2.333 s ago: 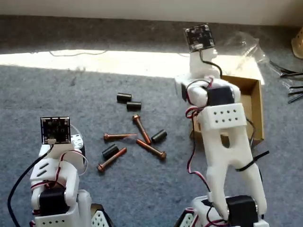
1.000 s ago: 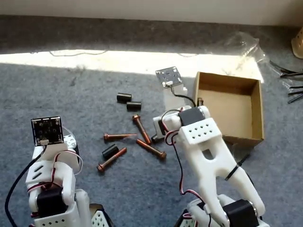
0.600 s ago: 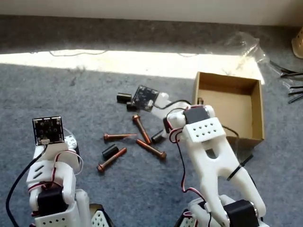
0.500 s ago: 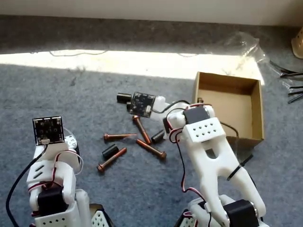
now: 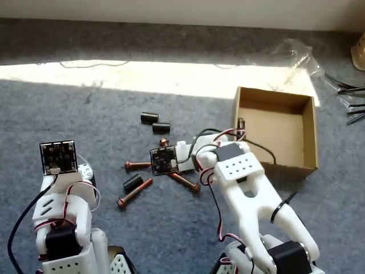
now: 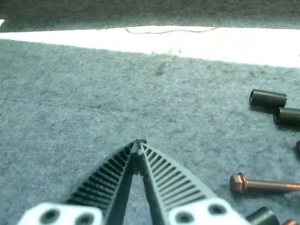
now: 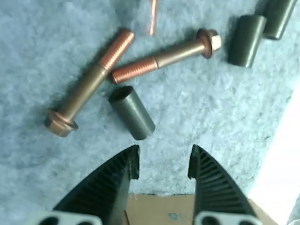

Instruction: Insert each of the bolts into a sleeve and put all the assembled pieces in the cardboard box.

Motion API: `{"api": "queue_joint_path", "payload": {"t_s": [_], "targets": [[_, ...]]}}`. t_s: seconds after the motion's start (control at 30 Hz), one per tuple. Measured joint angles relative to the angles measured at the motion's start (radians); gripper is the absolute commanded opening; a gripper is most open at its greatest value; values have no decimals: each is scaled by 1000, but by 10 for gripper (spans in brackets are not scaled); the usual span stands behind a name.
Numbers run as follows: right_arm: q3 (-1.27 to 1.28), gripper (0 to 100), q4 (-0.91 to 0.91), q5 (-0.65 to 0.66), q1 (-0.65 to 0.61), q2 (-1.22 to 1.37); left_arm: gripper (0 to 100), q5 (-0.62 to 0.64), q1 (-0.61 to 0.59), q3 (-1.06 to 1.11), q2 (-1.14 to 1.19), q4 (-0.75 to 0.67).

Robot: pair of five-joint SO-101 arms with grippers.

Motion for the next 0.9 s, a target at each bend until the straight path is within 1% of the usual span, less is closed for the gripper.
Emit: {"api": "queue_joint_path", "payload": {"t_s": [0.1, 0.2, 0.4, 0.8, 0.9], "targets": [[0, 154, 0, 0, -54, 0, 6, 0, 0, 14, 0, 0], [5, 156, -2, 2, -77, 0, 6, 0, 0, 14, 0, 0], [44, 156, -2, 35, -77, 0, 6, 0, 0, 14, 0, 0], [83, 156, -2, 37, -80, 0, 6, 0, 0, 14, 0, 0], [141, 156, -54, 71, -80, 0, 6, 0, 0, 14, 0, 0]]}}
